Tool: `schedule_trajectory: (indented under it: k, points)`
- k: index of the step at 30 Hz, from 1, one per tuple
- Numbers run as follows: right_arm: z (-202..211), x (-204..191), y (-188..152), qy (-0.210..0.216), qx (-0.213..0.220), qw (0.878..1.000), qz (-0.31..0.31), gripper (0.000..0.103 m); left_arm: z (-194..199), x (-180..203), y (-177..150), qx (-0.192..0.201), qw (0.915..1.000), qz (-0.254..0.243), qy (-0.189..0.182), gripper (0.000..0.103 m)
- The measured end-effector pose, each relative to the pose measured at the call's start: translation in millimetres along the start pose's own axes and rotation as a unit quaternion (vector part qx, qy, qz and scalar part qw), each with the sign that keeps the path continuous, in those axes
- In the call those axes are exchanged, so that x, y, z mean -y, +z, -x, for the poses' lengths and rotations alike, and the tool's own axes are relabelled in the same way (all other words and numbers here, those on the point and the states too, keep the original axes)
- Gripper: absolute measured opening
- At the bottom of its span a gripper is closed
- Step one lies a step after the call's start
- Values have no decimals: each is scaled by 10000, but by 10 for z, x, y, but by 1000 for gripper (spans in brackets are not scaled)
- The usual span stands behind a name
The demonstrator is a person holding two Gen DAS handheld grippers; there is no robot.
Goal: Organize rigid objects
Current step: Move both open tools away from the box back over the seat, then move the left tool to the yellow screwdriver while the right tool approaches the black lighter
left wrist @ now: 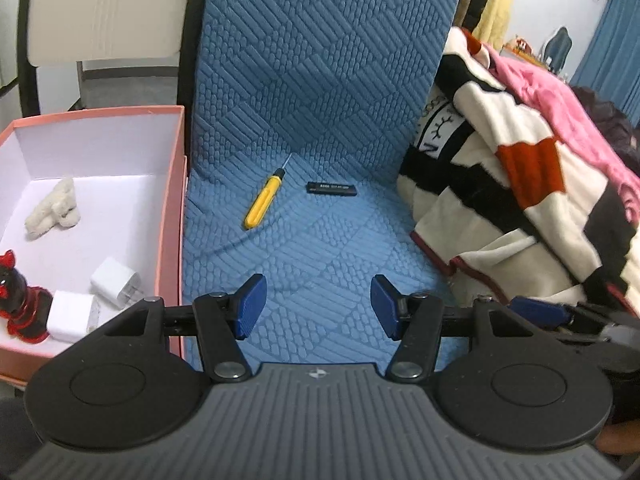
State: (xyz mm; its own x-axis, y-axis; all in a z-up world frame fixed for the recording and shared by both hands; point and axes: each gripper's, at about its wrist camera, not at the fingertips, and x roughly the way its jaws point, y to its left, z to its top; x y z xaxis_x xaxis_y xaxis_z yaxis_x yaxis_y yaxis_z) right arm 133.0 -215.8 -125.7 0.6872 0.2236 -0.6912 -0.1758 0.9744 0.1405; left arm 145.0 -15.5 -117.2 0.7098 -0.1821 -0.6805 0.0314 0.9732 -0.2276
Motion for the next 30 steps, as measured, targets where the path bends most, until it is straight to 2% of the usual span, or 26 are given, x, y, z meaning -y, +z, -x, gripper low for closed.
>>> schedule_trajectory:
  k: [4, 15, 21, 24, 30]
  points:
    - [-189, -12, 70, -43, -18, 10000, -23, 73, -182, -81, 103, 78, 9999, 128, 42, 63]
    - [-655, 90, 340, -162, 76, 9997, -169, 73, -919, -252, 266, 250, 9997, 64, 41, 63]
    - [-953, 217, 475, 6, 156, 9991, -404, 73, -1303, -222, 288, 203, 9997, -98, -10, 63]
    - [-1116, 243, 520, 24, 122, 9992, -373, 73, -1461, -216, 323, 199, 9996, -189, 102, 63]
    - [-1395, 299, 634, 203, -36, 9994, -262, 73, -1706, -358, 407, 129, 9998, -13, 170, 63]
